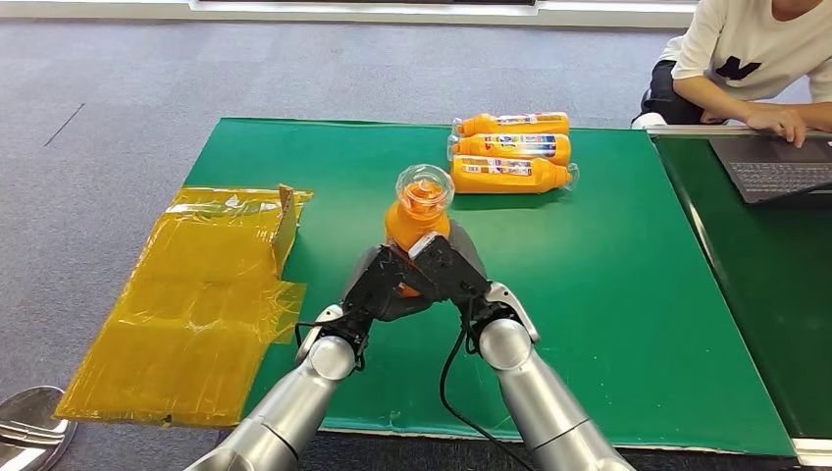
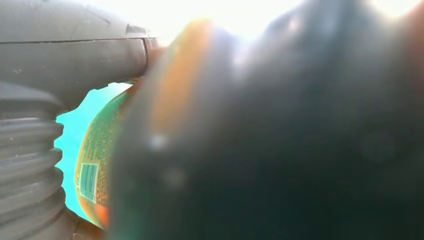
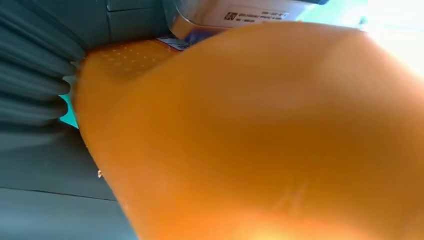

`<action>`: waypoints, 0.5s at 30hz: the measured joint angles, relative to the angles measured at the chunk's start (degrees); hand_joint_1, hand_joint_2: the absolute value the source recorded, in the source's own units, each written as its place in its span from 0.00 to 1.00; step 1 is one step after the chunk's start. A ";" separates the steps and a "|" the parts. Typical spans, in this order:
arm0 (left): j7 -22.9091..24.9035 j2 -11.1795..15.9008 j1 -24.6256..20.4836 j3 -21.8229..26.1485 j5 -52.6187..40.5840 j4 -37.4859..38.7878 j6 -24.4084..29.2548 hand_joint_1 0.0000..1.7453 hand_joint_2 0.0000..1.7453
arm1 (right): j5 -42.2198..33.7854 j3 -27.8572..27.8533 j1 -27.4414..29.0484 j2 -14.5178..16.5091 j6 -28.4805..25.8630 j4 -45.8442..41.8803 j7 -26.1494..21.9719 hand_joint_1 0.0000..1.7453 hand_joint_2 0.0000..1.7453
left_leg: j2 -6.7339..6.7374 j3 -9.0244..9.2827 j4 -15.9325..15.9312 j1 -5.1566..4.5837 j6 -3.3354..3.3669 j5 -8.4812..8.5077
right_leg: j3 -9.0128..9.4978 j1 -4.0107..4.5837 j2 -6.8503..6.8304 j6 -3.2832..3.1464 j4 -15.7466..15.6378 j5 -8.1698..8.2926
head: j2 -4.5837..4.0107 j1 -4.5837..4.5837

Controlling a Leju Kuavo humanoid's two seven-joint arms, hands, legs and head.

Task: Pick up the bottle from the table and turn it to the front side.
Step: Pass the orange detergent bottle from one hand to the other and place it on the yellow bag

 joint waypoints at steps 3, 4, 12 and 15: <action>0.33 0.09 0.94 0.57 -0.65 -0.54 0.19 1.00 1.00 | 3.89 0.01 0.90 -0.38 0.44 -1.71 3.65 0.00 0.00 | 0.00 0.00 0.00 0.00 0.00 0.00 | 0.00 0.00 0.00 0.00 0.00 0.00 | 0.01 -0.01; 0.43 0.15 1.37 0.74 -0.90 -0.79 0.28 1.00 1.00 | 5.00 0.02 1.35 -0.57 0.71 -2.28 4.67 0.00 0.00 | 0.00 -0.01 0.00 0.00 0.00 -0.01 | -0.01 0.00 0.00 0.00 0.00 0.00 | 0.01 -0.01; 1.86 1.19 5.61 1.96 -3.35 -3.76 2.47 1.00 1.00 | 9.91 0.05 4.93 -3.59 2.81 -5.24 9.03 0.00 0.00 | 0.01 -0.05 0.00 0.00 0.00 -0.01 | -0.09 -0.01 0.00 0.00 -0.02 -0.01 | -0.01 -0.01; 2.33 2.51 7.23 2.31 -5.49 -5.47 3.75 1.00 1.00 | 9.21 0.07 7.22 -6.64 3.40 -6.70 8.69 0.00 0.00 | 0.01 -0.04 0.00 0.00 0.00 -0.01 | -0.10 -0.01 0.00 0.00 -0.03 -0.01 | -0.01 -0.02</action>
